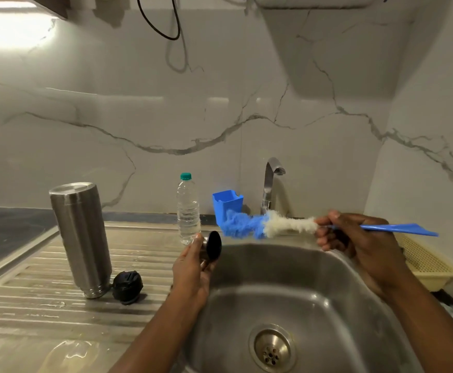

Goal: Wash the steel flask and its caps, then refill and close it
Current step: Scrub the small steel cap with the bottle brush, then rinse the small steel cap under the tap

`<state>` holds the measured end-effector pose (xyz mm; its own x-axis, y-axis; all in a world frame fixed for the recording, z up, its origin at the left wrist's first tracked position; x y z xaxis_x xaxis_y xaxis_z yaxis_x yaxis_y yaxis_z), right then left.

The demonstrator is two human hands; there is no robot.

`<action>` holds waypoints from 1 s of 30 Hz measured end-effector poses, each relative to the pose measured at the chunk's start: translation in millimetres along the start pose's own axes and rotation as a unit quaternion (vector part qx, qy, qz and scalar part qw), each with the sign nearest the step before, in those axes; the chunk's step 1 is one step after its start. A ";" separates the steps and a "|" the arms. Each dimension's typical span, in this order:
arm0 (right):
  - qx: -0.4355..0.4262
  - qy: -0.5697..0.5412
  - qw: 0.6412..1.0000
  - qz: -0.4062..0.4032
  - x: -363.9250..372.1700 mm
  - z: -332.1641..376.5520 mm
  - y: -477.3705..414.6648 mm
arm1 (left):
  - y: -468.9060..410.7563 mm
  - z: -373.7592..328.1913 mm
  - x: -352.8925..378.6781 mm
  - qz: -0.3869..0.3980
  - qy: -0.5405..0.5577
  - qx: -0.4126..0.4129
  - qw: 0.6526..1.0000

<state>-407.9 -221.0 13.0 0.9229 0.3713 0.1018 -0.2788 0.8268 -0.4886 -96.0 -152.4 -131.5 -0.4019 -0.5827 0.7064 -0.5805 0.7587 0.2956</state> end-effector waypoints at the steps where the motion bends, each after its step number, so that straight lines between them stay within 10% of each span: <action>1: -0.008 0.008 1.000 -0.007 2.6 6.7 -4.6 | -0.5 0.8 1.0 0.003 0.001 -0.002 1.000; 11: -0.015 0.182 0.983 0.008 98.1 69.5 -120.2 | -1.4 2.4 5.8 0.017 -0.013 -0.013 1.000; 30: 0.144 0.332 0.932 -0.005 196.5 -44.3 -232.8 | -14.6 9.8 6.4 0.038 -0.005 -0.001 0.999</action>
<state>-149.9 -359.3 108.4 0.8596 0.0986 -0.5013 -0.2408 0.9436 -0.2274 -97.1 -170.1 -137.6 -0.4517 -0.5268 0.7200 -0.5464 0.8013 0.2435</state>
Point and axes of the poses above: each hand's wrist, its own y-axis away from the middle knuckle, its own x-axis out of the palm, z = x × y, the point moved 8 cm from there along -y, towards the middle knuckle, and after that the axes turned 5 degrees about -x, right-handed, at the moved point
